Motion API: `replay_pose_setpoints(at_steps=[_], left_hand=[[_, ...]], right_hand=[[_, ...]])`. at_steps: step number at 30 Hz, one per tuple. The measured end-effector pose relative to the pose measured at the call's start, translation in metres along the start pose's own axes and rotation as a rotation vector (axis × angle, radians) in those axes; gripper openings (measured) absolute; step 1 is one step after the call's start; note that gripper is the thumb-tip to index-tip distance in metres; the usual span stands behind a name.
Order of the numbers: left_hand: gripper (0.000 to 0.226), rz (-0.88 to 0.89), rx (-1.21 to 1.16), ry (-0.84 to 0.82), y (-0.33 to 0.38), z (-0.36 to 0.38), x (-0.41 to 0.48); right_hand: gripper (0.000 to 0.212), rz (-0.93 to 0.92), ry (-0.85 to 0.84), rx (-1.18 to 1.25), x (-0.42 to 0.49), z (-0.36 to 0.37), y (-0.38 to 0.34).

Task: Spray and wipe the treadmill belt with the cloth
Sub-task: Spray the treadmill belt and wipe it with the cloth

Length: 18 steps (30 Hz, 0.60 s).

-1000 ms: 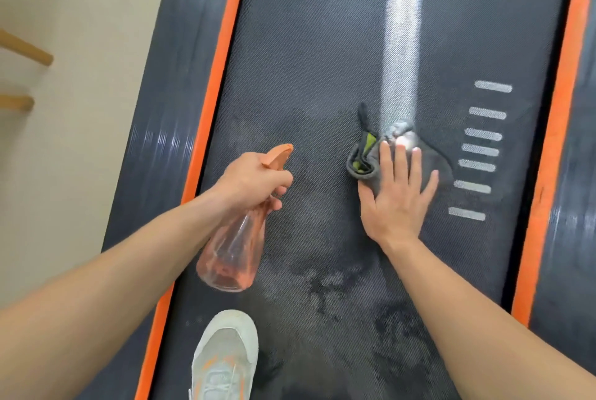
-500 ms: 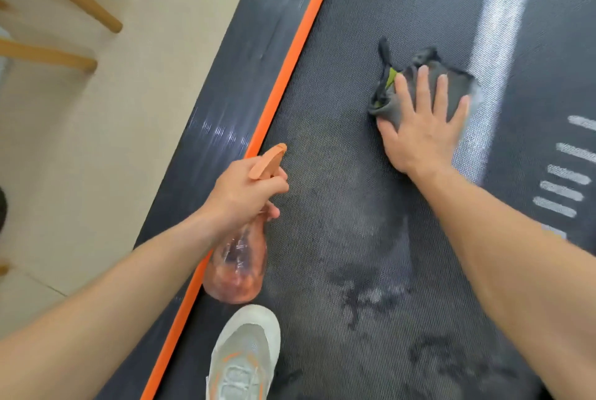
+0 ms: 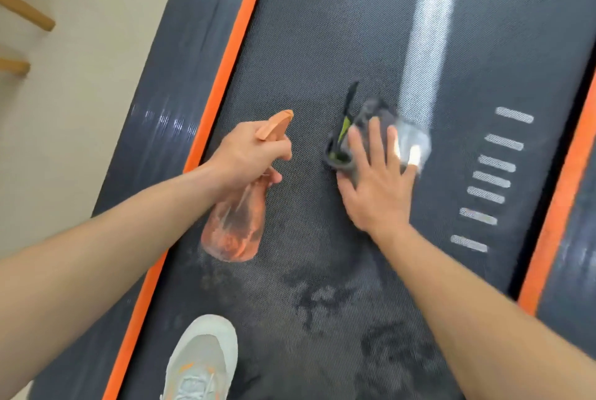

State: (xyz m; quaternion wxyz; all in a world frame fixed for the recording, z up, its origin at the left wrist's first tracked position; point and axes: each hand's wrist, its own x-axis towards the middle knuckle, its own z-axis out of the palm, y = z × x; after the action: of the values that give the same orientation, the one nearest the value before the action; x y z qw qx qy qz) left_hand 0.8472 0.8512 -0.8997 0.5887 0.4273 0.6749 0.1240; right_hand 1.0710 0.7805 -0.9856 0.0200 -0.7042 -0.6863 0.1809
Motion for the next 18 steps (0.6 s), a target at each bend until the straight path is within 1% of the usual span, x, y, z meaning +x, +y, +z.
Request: replay_pose_setpoints(at_steps=[1,3,4,5,6,7,9,11,13,14,15,17,18], left_hand=[[0.017,0.0,0.019,-0.007,0.002,0.003,0.001],[0.017,-0.004,0.051,-0.013,0.004,0.011,0.003],[0.021,-0.001,0.065,-0.025,0.004,0.016,0.003],[0.025,0.008,0.077,-0.043,0.003,0.02,0.003],[0.029,0.015,0.09,-0.063,0.003,0.024,0.004],[0.033,0.015,0.096,-0.083,0.002,0.027,0.005],[0.039,0.016,0.075,-0.09,0.002,0.03,0.009],[0.028,0.031,0.058,-0.086,0.006,0.031,0.013],[0.02,0.045,0.061,-0.071,0.011,0.031,0.015],[0.019,0.051,0.076,-0.063,0.014,0.031,0.014],[0.018,0.055,0.092,-0.064,0.016,0.032,0.013],[0.012,0.061,0.102,-0.069,0.016,0.035,0.013],[0.007,0.065,0.096,-0.071,0.015,0.036,0.012]], right_hand=[[0.082,-0.109,0.014,-0.086,-0.041,0.009,-0.004],[0.091,-0.39,-0.097,-0.204,-0.095,0.018,0.009],[0.089,-0.5,-0.135,-0.215,-0.093,0.016,0.023],[0.086,-0.548,-0.138,-0.222,-0.076,0.012,0.038],[0.084,-0.521,-0.133,-0.237,-0.052,0.005,0.048],[0.082,-0.428,-0.108,-0.243,-0.027,-0.002,0.056],[0.078,-0.176,-0.073,-0.205,0.017,-0.016,0.063],[0.075,0.01,-0.025,-0.146,0.026,-0.018,0.058],[0.076,0.114,0.008,-0.119,-0.006,-0.01,0.042],[0.079,0.1,0.009,-0.123,-0.035,-0.003,0.034],[0.083,0.034,-0.013,-0.143,-0.065,0.004,0.029],[0.09,-0.161,-0.135,-0.186,-0.109,0.014,0.03],[0.091,-0.248,-0.169,-0.19,-0.114,0.015,0.038]])
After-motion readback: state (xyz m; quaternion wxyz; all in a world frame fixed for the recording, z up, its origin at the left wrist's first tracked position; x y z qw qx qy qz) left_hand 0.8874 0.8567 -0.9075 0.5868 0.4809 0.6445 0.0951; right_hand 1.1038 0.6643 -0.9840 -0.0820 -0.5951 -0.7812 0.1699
